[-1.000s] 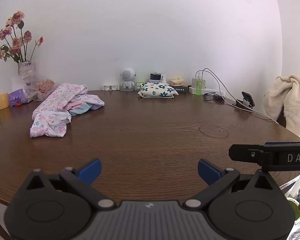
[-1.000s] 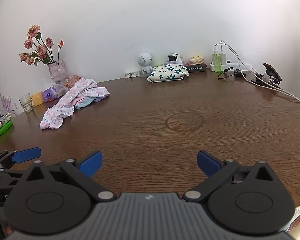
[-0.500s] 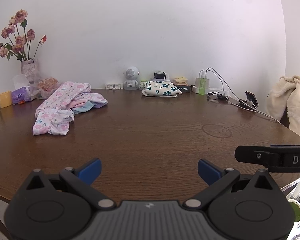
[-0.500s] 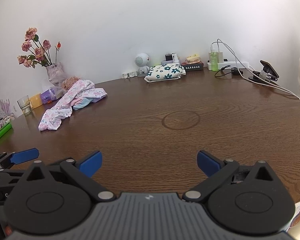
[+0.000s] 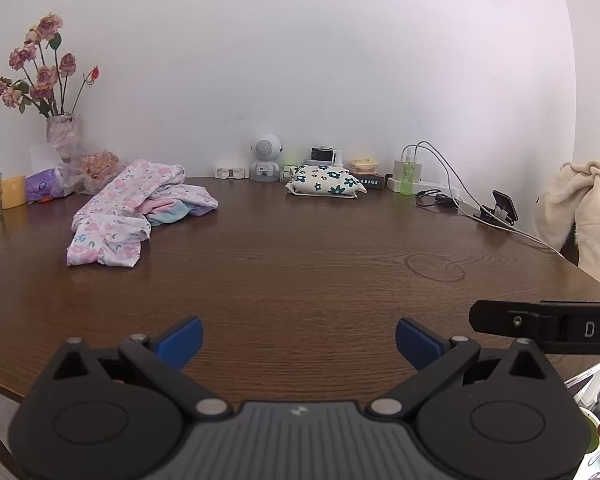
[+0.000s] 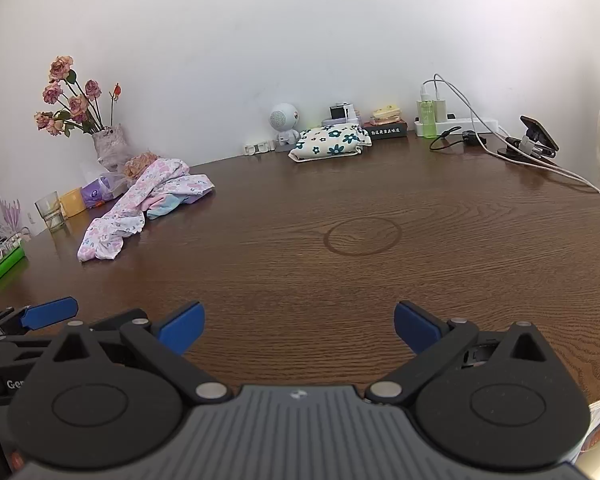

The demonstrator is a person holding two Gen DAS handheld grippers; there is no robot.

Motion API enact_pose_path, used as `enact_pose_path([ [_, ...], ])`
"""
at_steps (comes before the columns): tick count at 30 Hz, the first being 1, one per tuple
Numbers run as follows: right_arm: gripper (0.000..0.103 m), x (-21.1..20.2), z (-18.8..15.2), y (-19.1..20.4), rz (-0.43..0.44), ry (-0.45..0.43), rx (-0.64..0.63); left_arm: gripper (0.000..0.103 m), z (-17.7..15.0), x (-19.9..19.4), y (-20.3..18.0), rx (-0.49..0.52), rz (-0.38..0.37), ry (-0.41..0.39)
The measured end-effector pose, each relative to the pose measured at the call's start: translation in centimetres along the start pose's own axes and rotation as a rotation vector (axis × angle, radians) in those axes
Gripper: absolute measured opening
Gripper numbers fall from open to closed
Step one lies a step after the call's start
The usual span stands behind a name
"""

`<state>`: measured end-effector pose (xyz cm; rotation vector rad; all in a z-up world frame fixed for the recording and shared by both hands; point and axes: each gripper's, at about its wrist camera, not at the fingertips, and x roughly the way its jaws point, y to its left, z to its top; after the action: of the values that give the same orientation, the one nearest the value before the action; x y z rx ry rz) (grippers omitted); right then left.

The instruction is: Fold clothes

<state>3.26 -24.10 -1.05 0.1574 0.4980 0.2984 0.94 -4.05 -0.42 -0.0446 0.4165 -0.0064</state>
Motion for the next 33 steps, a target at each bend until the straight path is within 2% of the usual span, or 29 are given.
enact_pose_path([
  [33, 0.103, -0.07, -0.14, 0.13, 0.010, 0.011, -0.004, 0.103, -0.22, -0.16, 0.41, -0.031, -0.005, 0.000],
])
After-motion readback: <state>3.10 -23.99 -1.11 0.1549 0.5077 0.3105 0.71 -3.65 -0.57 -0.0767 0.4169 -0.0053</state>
